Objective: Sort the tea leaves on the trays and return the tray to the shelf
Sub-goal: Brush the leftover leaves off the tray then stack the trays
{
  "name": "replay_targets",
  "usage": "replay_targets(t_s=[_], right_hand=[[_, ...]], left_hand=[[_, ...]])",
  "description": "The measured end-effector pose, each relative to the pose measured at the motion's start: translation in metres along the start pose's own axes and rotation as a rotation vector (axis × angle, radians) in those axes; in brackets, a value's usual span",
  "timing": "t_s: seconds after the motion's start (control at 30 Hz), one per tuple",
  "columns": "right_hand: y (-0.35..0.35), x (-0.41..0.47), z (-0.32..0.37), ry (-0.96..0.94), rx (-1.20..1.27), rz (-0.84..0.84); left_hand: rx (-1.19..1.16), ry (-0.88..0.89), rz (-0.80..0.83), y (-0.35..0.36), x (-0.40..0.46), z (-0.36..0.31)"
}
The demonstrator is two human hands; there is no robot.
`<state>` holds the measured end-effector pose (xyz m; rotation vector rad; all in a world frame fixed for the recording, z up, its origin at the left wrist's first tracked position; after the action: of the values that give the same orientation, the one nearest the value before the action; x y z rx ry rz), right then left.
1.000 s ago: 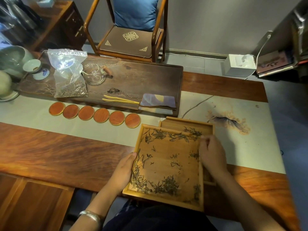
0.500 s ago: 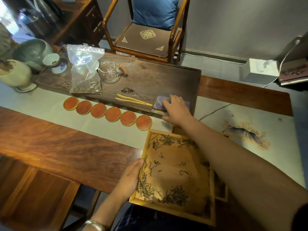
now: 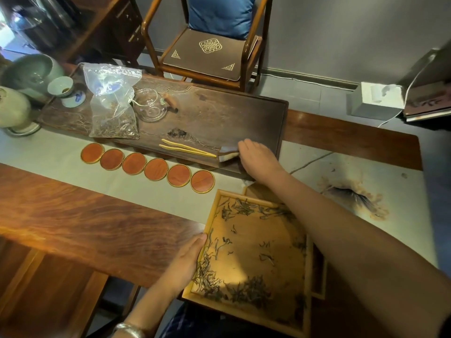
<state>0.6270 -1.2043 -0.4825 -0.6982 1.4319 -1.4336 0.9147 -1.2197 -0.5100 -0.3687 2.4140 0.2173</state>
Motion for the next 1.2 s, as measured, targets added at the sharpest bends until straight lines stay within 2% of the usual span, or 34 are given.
replay_targets(t_s=[0.2, 0.27, 0.5, 0.7, 0.87, 0.97, 1.03, 1.1, 1.2], right_hand=[[-0.043, -0.06, 0.011, 0.007, 0.124, -0.394], [-0.047, -0.09, 0.021, 0.006, 0.199, -0.461], [0.012, -0.165, 0.094, 0.116, 0.23, -0.231], [0.031, -0.169, 0.118, 0.23, 0.356, -0.176], [0.025, -0.172, 0.108, 0.128, 0.351, -0.12], [0.027, -0.167, 0.105, 0.03, 0.376, -0.013], [0.031, -0.162, 0.107, 0.029, 0.38, 0.048], [0.034, -0.161, 0.112, 0.048, 0.353, 0.037], [0.034, -0.161, 0.117, 0.104, 0.322, -0.091]], left_hand=[[0.009, 0.008, -0.032, 0.002, 0.001, 0.006], [0.004, 0.036, -0.03, 0.003, 0.001, 0.003], [0.038, 0.109, -0.021, 0.014, -0.005, -0.004], [0.043, 0.143, 0.025, 0.026, -0.01, -0.003], [-0.001, 0.154, 0.048, 0.032, -0.015, -0.002], [0.01, 0.161, 0.054, 0.031, -0.016, -0.002], [0.011, 0.161, 0.052, 0.029, -0.018, -0.002], [0.01, 0.164, 0.051, 0.028, -0.02, -0.003], [0.01, 0.163, 0.037, 0.03, -0.021, -0.001]])
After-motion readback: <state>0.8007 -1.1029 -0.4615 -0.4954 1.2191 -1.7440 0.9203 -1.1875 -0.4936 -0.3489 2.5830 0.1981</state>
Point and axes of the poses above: each hand's wrist, its own x-axis towards the middle knuckle, its own y-axis out of the palm, z = x × y, the point moved 1 cm from there along x, towards the middle knuckle, and after that the axes turned 12 degrees about z, right-handed, at the moved point
